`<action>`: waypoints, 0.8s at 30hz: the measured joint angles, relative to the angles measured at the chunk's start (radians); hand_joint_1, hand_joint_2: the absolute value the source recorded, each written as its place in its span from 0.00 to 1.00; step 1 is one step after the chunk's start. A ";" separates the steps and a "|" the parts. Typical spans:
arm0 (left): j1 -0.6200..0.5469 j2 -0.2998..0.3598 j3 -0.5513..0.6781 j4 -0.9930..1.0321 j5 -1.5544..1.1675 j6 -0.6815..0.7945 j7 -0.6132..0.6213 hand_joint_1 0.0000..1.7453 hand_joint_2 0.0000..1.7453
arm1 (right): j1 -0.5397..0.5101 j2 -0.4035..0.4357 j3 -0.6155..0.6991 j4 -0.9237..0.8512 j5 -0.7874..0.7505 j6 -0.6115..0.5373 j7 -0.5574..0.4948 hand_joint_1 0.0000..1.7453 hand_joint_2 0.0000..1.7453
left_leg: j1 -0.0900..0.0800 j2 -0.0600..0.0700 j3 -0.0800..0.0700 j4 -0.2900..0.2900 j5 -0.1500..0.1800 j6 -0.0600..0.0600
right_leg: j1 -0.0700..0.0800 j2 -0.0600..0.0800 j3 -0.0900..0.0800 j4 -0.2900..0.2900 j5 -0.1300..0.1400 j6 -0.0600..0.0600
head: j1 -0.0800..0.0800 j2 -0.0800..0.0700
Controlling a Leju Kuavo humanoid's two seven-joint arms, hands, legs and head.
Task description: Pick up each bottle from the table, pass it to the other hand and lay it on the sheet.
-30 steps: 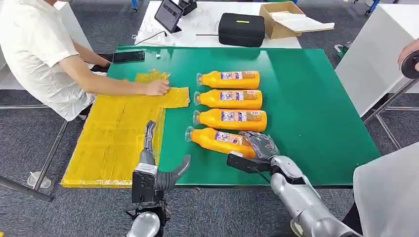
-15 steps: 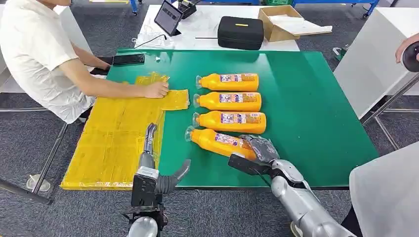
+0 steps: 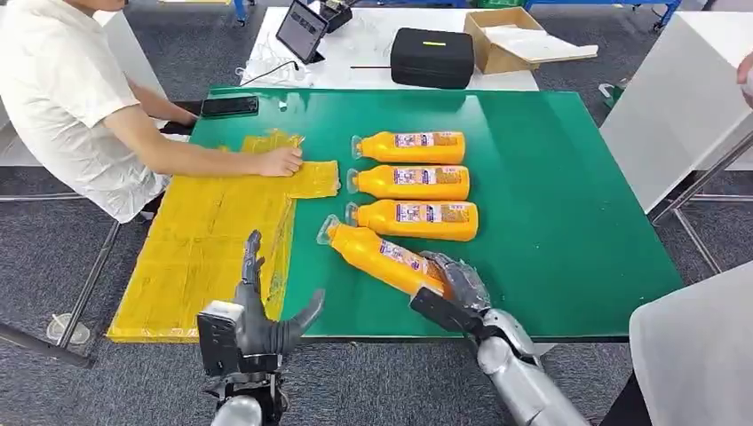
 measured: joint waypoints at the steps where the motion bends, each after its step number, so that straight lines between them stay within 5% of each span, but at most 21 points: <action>1: 0.008 0.003 0.005 -0.003 0.018 -0.007 -0.001 0.00 1.00 | 0.010 0.004 -0.006 -0.012 -0.005 -0.006 -0.003 1.00 1.00 | 0.000 0.000 -0.001 0.000 0.000 0.000 | 0.000 0.000 -0.001 0.000 0.000 0.000 | 0.000 0.000; 12: 0.071 0.027 0.052 -0.019 0.314 -0.173 0.018 0.00 1.00 | 0.130 0.060 -0.064 -0.163 -0.068 -0.107 -0.056 0.83 1.00 | -0.001 -0.001 -0.014 0.000 0.001 0.001 | -0.001 -0.001 -0.012 0.001 -0.001 0.002 | 0.000 0.000; 24: 0.073 0.038 0.072 -0.014 0.368 -0.284 0.046 0.00 1.00 | 0.211 0.105 -0.011 -0.310 -0.121 -0.053 -0.127 0.78 1.00 | -0.001 -0.001 -0.021 0.000 0.002 0.001 | -0.001 -0.002 -0.018 0.001 -0.001 0.002 | 0.000 0.000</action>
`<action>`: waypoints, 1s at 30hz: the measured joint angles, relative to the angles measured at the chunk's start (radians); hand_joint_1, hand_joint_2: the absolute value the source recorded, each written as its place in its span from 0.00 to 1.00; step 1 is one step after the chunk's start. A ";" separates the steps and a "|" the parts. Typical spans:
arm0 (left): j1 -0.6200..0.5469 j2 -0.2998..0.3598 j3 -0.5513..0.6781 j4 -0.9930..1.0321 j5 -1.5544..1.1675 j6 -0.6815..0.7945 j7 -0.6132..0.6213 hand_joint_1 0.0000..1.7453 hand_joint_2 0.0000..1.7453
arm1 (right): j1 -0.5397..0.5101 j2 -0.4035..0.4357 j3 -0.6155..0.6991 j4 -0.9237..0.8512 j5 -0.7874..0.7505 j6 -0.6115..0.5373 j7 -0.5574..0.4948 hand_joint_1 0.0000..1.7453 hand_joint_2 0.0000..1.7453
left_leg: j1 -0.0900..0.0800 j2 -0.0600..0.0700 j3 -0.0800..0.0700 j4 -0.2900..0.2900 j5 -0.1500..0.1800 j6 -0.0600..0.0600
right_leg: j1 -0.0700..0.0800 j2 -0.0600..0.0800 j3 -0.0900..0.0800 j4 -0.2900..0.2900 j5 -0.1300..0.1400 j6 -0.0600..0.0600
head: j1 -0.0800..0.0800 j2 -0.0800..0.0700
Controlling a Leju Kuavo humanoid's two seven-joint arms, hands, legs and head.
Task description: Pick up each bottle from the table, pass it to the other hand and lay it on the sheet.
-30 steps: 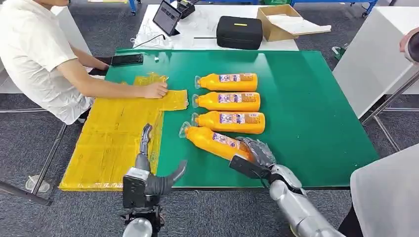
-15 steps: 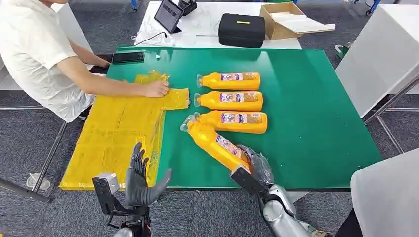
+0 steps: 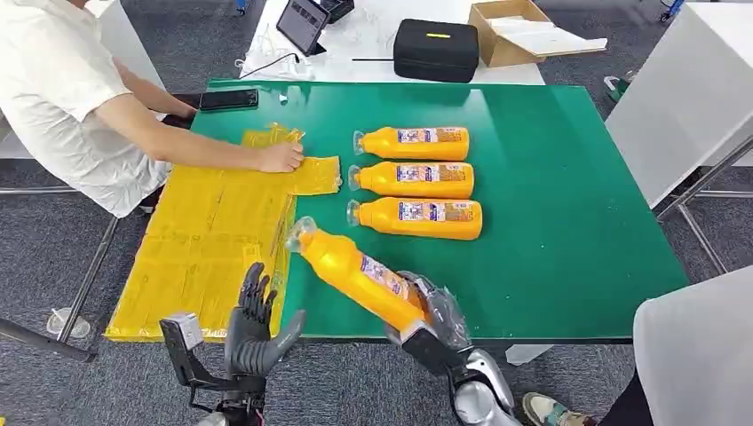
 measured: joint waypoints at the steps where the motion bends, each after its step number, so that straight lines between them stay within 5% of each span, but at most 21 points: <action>1: -0.003 0.000 0.000 0.003 0.000 -0.015 0.003 0.00 1.00 | 0.003 0.000 0.009 -0.009 -0.003 0.013 -0.005 0.78 1.00 | 0.000 0.000 0.000 0.000 0.000 0.000 | 0.000 0.000 0.000 0.000 0.000 0.000 | 0.000 0.000; 8: -0.052 -0.003 -0.010 0.032 0.060 -0.225 0.071 0.00 1.00 | -0.034 0.005 0.110 0.005 -0.028 0.096 -0.036 0.82 1.00 | 0.000 0.000 0.000 0.000 0.001 0.000 | 0.000 0.000 0.000 0.000 0.000 0.000 | 0.000 0.000; 25: -0.086 -0.011 0.008 0.071 0.160 -0.397 0.111 0.00 1.00 | -0.133 0.045 0.196 0.122 -0.063 0.154 -0.087 0.80 1.00 | 0.000 0.000 -0.001 0.000 0.001 0.000 | 0.000 -0.001 -0.001 0.000 0.000 0.000 | 0.000 0.000; 26: -0.087 -0.011 0.009 0.071 0.160 -0.397 0.111 0.18 1.00 | -0.136 0.047 0.198 0.128 -0.064 0.155 -0.087 0.79 1.00 | 0.000 0.000 -0.001 0.000 0.001 0.000 | 0.000 -0.001 -0.001 0.000 0.000 0.000 | 0.000 0.000; 27: -0.087 -0.011 0.010 0.071 0.161 -0.399 0.111 0.88 1.00 | -0.139 0.049 0.199 0.134 -0.064 0.155 -0.087 0.77 1.00 | 0.000 0.000 -0.001 0.000 0.001 0.000 | 0.000 -0.001 -0.001 0.000 0.000 0.000 | 0.000 0.000; 28: -0.087 -0.011 0.013 0.071 0.161 -0.401 0.111 1.00 1.00 | -0.140 0.050 0.199 0.137 -0.064 0.155 -0.087 0.75 1.00 | 0.000 0.000 -0.001 0.000 0.001 0.000 | 0.000 -0.001 -0.001 0.000 0.000 0.000 | 0.000 0.000; 30: -0.087 -0.011 0.016 0.072 0.162 -0.404 0.111 1.00 1.00 | -0.143 0.052 0.200 0.145 -0.064 0.156 -0.088 0.69 1.00 | 0.000 0.000 -0.001 0.000 0.001 0.000 | 0.000 -0.001 -0.001 0.000 0.000 0.000 | 0.000 0.000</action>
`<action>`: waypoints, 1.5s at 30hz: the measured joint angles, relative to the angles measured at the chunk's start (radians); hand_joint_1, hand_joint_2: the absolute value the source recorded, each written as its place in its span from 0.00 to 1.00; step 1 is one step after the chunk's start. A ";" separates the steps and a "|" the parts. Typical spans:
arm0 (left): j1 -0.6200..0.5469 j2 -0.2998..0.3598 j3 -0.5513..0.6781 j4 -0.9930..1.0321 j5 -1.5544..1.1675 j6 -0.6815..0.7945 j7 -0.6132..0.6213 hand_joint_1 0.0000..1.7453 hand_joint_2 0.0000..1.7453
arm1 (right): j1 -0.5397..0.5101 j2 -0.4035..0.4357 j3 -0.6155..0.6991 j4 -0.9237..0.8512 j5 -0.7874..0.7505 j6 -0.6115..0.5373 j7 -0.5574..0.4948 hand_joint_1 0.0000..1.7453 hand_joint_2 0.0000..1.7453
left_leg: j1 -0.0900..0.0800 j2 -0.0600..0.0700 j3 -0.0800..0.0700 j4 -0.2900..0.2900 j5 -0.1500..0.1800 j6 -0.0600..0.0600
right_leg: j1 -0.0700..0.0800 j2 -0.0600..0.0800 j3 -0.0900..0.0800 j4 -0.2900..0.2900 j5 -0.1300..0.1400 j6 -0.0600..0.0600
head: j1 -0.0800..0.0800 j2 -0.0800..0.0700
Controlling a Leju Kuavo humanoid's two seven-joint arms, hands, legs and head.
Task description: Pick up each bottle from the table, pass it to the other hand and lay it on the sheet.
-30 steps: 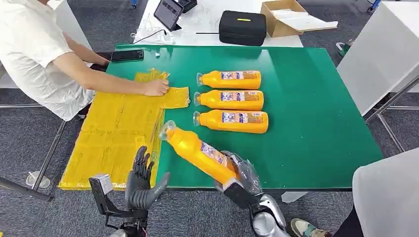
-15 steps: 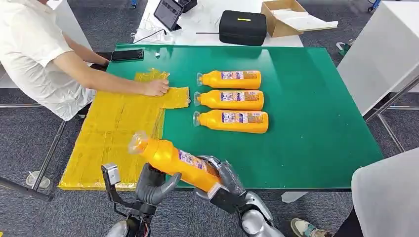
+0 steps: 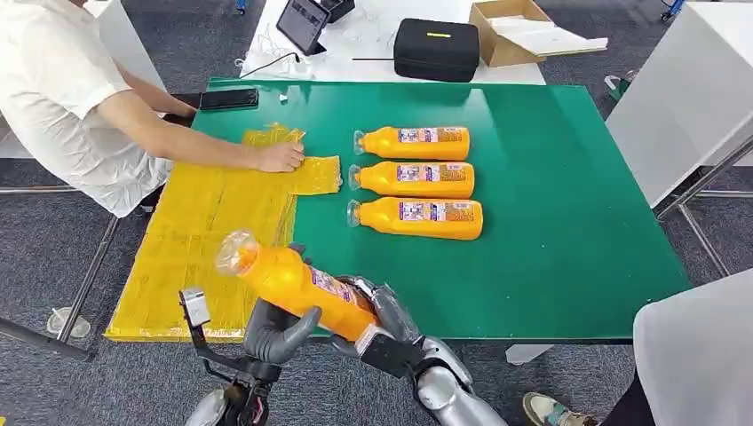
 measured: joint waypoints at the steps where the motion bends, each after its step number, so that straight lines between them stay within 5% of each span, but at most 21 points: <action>1: 0.000 0.000 0.001 0.000 0.003 -0.004 0.000 1.00 1.00 | -0.002 0.000 0.001 0.003 -0.001 0.001 -0.001 0.60 1.00 | 0.000 0.000 0.000 0.000 0.000 0.000 | 0.000 0.000 0.000 0.000 0.000 0.000 | 0.000 0.000; 2: 0.000 0.000 0.003 0.000 0.003 -0.008 0.000 1.00 1.00 | -0.003 0.001 0.002 0.006 -0.002 0.002 -0.003 0.45 1.00 | 0.000 0.000 0.000 0.000 0.000 0.000 | 0.000 0.000 0.000 0.000 0.000 0.000 | 0.000 0.000; 4: 0.000 0.000 0.007 0.000 0.004 -0.016 -0.002 1.00 1.00 | -0.007 0.001 0.006 0.011 -0.003 0.002 -0.006 0.45 1.00 | 0.000 0.000 0.000 0.000 0.000 0.000 | 0.000 0.000 0.000 0.000 0.000 0.000 | 0.000 0.000; 9: 0.000 0.000 0.017 0.000 -0.004 -0.027 -0.008 1.00 1.00 | -0.009 0.005 0.016 0.022 -0.003 0.002 -0.011 0.19 1.00 | 0.000 0.000 0.000 0.000 0.000 0.000 | 0.000 0.000 0.000 0.000 0.000 0.000 | 0.000 0.000; 11: 0.000 0.000 0.021 0.000 -0.011 -0.027 -0.010 1.00 1.00 | -0.009 0.007 0.017 0.026 -0.003 0.001 -0.012 0.00 1.00 | 0.000 0.000 0.000 0.000 0.000 0.000 | 0.000 0.000 0.000 0.000 0.000 0.000 | 0.000 0.000; 32: 0.000 -0.008 0.035 -0.002 -0.063 0.018 -0.018 1.00 1.00 | -0.001 0.022 0.032 0.034 0.002 -0.020 -0.018 0.00 1.00 | 0.000 0.000 0.000 0.000 0.000 0.000 | 0.000 0.000 0.000 0.000 0.000 0.000 | 0.000 0.000; 40: 0.054 -0.016 0.121 -0.135 -0.250 0.267 -0.083 1.00 1.00 | 0.151 0.035 -0.073 -0.184 0.067 -0.554 -0.100 0.00 1.00 | 0.000 -0.001 -0.002 0.000 0.000 0.000 | 0.000 -0.001 -0.003 0.000 0.000 0.000 | 0.000 0.000; 45: 0.069 -0.016 0.178 -0.201 -0.418 0.395 -0.122 1.00 1.00 | 0.269 0.073 -0.260 -0.495 0.232 -0.593 -0.139 0.00 1.00 | 0.000 -0.002 -0.004 0.000 0.000 0.000 | 0.000 -0.002 -0.004 0.000 0.000 0.000 | 0.000 0.000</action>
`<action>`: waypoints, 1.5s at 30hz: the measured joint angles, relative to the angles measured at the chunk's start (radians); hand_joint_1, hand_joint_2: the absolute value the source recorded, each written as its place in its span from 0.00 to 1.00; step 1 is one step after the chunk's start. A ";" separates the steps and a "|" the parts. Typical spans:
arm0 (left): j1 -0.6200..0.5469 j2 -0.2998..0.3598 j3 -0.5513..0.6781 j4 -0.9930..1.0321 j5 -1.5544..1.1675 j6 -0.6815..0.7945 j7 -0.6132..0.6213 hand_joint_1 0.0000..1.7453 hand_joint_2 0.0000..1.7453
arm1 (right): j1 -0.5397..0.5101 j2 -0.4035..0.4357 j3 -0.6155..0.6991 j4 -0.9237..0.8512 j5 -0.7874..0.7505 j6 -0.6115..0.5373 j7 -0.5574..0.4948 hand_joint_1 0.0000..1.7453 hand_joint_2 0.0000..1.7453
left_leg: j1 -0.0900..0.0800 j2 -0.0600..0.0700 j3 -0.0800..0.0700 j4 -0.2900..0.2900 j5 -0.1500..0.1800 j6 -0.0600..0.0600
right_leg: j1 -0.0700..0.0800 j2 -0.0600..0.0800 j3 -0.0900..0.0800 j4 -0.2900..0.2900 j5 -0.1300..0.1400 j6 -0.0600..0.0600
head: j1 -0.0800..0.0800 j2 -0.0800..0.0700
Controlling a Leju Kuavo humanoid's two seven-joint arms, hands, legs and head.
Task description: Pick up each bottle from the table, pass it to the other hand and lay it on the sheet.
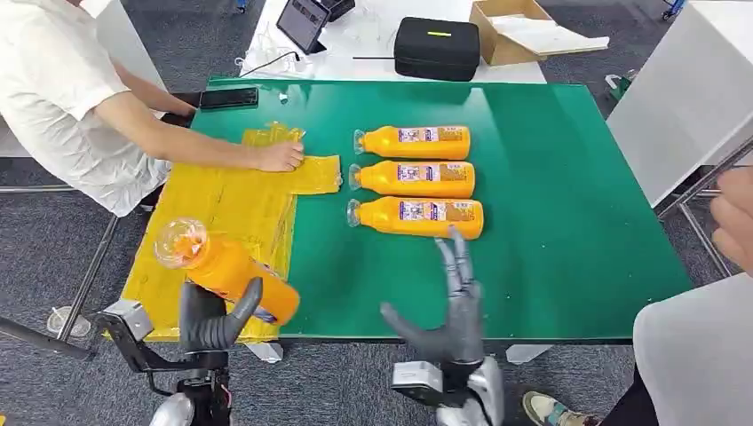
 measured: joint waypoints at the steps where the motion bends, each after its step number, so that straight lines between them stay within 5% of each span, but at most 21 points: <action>1: 0.000 0.000 0.007 -0.007 -0.033 0.022 -0.005 1.00 1.00 | 0.013 0.006 -0.029 -0.050 0.010 -0.002 -0.001 0.00 1.00 | 0.000 0.000 0.000 0.000 0.000 0.000 | 0.000 0.000 0.000 0.000 0.000 0.000 | 0.000 0.000; 10: -0.029 0.007 0.028 -0.020 -0.311 0.227 -0.037 1.00 1.00 | 0.064 0.034 -0.107 -0.216 -0.010 -0.003 -0.001 0.00 1.00 | 0.000 0.000 0.001 0.000 0.000 0.000 | 0.000 0.000 0.001 0.000 0.000 0.000 | 0.000 0.000; 22: -0.220 0.082 0.008 0.332 -1.131 0.536 0.232 1.00 1.00 | 0.036 0.040 -0.064 -0.174 -0.099 -0.002 -0.002 0.00 1.00 | 0.000 0.000 0.001 0.000 0.001 0.000 | 0.000 0.000 0.001 0.001 0.000 0.000 | 0.000 0.000; 38: -0.364 0.100 -0.080 0.705 -1.226 0.366 0.233 1.00 1.00 | -0.024 0.003 0.036 -0.037 -0.190 -0.002 -0.002 0.00 1.00 | 0.000 -0.001 0.000 0.000 0.001 0.000 | 0.000 -0.001 0.001 0.001 0.000 0.000 | 0.000 0.000; 45: -0.421 0.113 -0.116 0.789 -1.219 0.286 0.181 0.83 1.00 | -0.047 -0.021 0.081 0.007 -0.242 -0.002 -0.002 0.00 1.00 | 0.000 -0.002 0.001 0.000 0.001 -0.001 | 0.000 -0.002 0.002 0.001 0.000 0.000 | 0.000 0.000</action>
